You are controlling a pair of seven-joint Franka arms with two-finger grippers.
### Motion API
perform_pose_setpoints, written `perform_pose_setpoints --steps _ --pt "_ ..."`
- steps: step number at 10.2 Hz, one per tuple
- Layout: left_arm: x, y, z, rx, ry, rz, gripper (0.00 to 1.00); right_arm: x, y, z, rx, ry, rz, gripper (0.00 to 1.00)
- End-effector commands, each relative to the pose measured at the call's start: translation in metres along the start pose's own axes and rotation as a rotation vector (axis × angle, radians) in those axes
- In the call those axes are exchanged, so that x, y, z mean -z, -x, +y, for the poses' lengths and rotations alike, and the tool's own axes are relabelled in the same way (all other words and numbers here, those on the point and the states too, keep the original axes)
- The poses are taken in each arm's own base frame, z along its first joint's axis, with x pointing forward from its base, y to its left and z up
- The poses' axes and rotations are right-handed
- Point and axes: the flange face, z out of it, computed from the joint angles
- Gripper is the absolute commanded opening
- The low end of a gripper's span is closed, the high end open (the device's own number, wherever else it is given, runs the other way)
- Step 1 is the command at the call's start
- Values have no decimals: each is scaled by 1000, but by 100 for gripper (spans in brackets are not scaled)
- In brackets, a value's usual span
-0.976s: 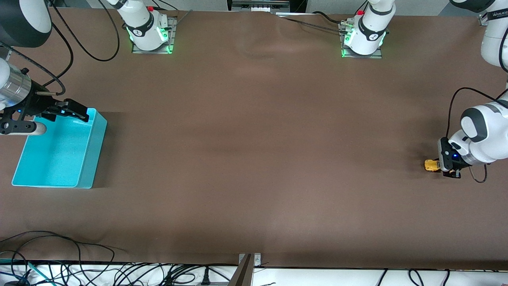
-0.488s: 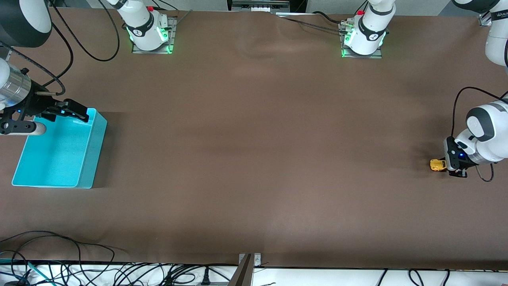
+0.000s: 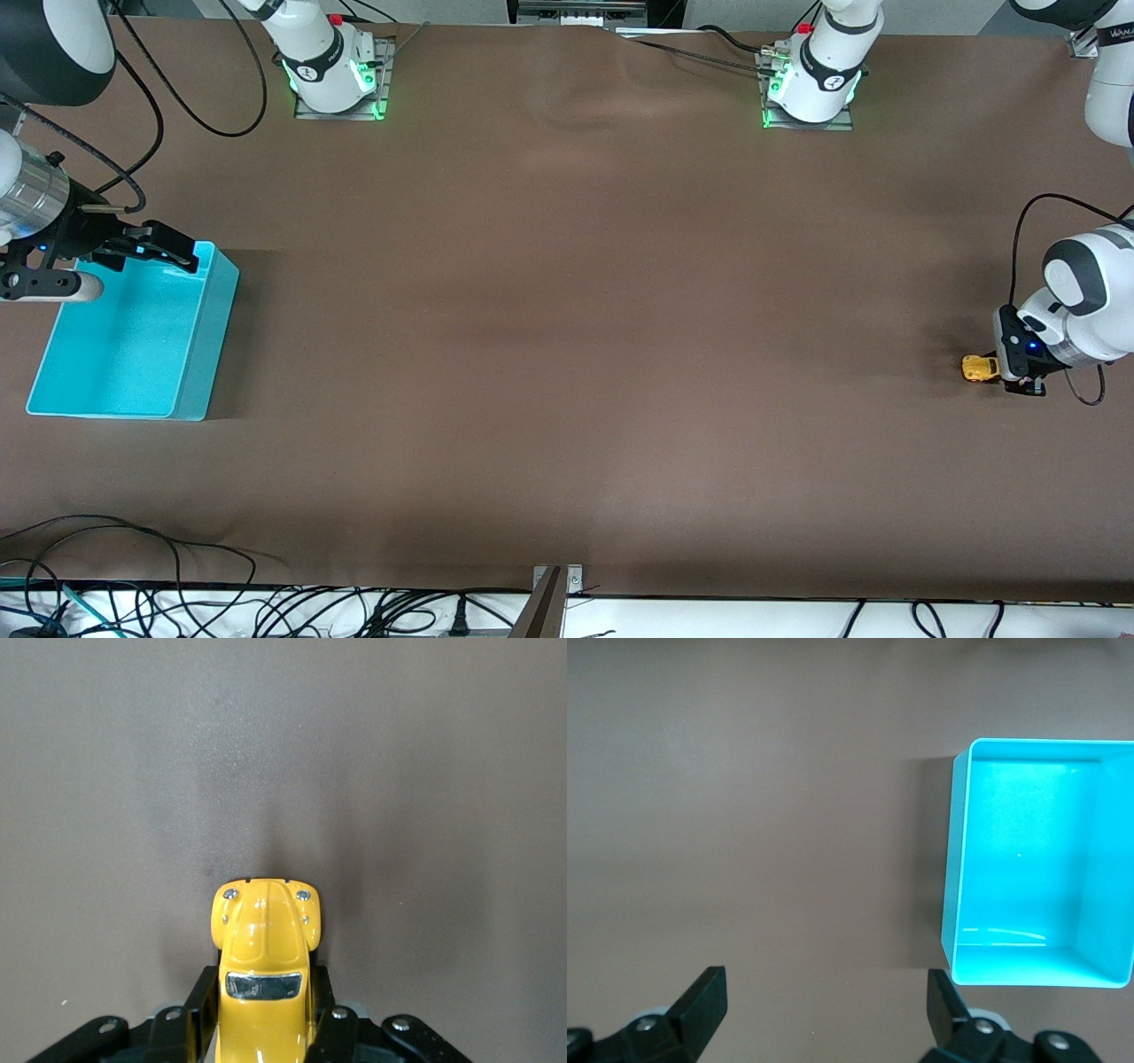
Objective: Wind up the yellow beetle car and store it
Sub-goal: 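Drag the held car backward along the table with the left gripper, then open the left gripper to release the car rolling toward the box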
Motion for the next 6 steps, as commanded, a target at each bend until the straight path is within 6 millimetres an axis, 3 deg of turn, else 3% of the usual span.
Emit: perform_pose_setpoints --steps 1,2,3,4,6 --pt "-30 11 12 -21 47 8 7 4 -2 2 11 0 4 100" --pt "-23 11 10 -15 37 9 75 -1 -4 3 5 3 -1 100" --pt "-18 10 8 -12 35 13 100 -10 -8 16 -22 3 -15 100" --pt "2 5 2 -16 19 5 100 -11 -10 26 -29 2 -17 100" --pt "27 -8 -7 -5 52 22 100 -7 -8 19 -28 5 -13 100"
